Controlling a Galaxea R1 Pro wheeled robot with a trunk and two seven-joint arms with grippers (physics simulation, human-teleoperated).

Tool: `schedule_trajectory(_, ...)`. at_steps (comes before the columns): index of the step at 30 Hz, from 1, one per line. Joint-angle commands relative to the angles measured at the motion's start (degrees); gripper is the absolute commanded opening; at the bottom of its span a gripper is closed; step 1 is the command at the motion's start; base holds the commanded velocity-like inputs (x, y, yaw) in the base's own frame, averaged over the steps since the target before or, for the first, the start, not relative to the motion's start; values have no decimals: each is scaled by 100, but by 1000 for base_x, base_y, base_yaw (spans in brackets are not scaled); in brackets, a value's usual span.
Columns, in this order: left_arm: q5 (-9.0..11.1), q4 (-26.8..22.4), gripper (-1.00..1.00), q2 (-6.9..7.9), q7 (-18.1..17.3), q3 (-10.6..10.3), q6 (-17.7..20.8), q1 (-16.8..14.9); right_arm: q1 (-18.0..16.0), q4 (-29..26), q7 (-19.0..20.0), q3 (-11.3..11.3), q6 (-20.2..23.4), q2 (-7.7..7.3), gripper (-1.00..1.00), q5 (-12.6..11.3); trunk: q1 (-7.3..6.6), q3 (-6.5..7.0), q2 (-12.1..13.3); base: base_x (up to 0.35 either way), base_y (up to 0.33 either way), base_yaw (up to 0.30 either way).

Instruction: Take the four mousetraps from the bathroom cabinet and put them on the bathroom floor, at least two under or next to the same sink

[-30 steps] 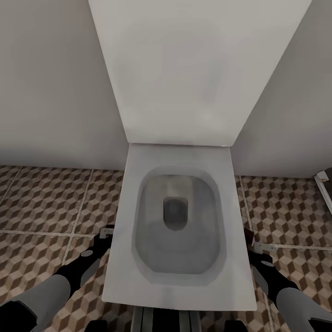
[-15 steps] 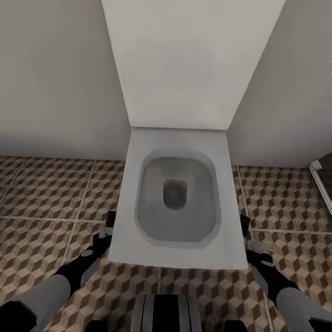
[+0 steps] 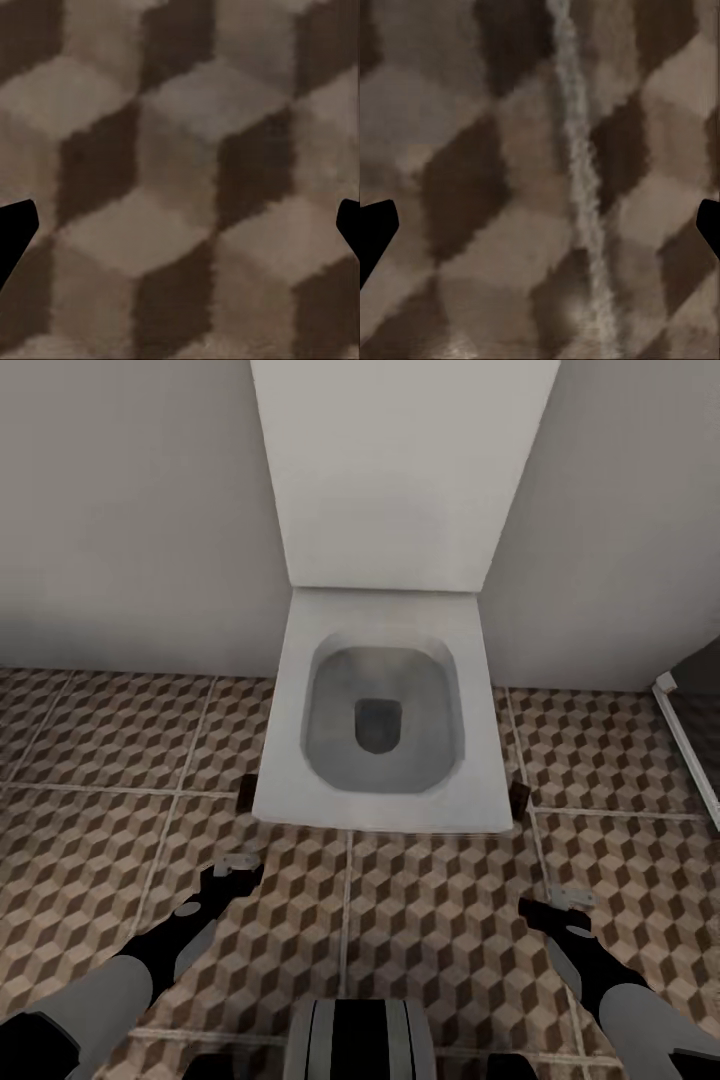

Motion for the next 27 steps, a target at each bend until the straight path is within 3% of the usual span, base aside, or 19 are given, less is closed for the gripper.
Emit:
schedule_trajectory(1, 51, 1, 100, 5, 14, -48, -21, -3, -2, 2, -8, -2, -14, 1, 100, -25, -5, -3, -1, -344, 0, 0)
schedule_trajectory(27, 61, 5, 100, -4, -29, -40, -37, -3, -2, -23, -8, -2, -21, 15, 100, -19, -5, -3, -1, -345, 0, 0)
